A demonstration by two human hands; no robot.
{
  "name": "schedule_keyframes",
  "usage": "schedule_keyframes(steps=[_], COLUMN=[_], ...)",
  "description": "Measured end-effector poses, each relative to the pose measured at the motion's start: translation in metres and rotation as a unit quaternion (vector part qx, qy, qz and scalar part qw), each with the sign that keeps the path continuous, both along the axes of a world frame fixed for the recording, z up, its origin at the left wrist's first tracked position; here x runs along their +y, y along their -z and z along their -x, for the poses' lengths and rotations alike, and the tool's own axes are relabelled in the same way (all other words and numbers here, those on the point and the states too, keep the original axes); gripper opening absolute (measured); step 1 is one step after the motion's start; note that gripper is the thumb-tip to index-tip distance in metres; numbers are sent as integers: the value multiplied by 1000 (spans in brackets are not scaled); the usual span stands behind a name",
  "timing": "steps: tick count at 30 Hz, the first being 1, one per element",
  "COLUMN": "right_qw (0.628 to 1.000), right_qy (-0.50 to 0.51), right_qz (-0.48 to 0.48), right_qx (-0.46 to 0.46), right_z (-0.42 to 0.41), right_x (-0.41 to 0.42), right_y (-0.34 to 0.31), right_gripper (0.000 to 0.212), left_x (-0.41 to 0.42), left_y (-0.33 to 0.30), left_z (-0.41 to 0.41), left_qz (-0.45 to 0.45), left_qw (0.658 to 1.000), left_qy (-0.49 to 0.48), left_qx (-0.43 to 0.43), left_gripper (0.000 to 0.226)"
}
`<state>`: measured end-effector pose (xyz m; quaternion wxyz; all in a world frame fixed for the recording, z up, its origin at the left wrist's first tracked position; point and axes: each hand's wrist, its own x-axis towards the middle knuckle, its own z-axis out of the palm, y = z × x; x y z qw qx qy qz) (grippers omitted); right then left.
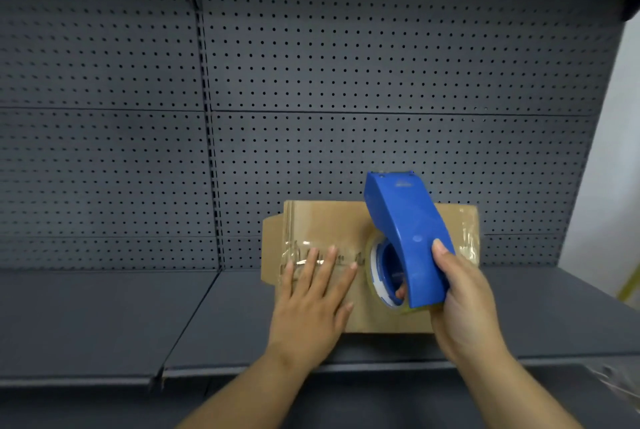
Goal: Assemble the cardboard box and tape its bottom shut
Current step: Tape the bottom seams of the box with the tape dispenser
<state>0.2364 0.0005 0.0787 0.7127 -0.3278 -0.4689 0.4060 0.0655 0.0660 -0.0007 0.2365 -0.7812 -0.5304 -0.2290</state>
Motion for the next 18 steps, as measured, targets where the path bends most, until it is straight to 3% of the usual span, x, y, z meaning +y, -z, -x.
schedule_keyframes(steps=[3, 7, 9, 11, 13, 15, 18], right_qw=[999, 998, 997, 997, 997, 996, 994], right_qy=[22, 36, 37, 39, 36, 36, 37], right_qz=[16, 32, 29, 21, 18, 16, 6], right_qx=[-31, -46, -54, -59, -67, -77, -101], right_z=[6, 20, 26, 30, 35, 39, 43], right_x=[-9, -18, -20, -24, -27, -29, -34], right_y=[15, 27, 29, 27, 26, 26, 25], right_gripper=[47, 37, 29, 25, 31, 36, 26], left_x=[-9, -21, -27, -32, -31, -29, -34], left_y=[26, 33, 20, -6, -39, -80, -137], left_z=[7, 13, 16, 17, 20, 21, 19], left_qz=[2, -5, -26, 4, 40, 83, 216], left_qw=[1000, 998, 994, 974, 910, 824, 723], left_qy=[9, 59, 73, 74, 101, 152, 225], left_qx=[6, -18, -74, -214, -400, -539, -617], left_gripper=[54, 44, 29, 17, 17, 25, 42])
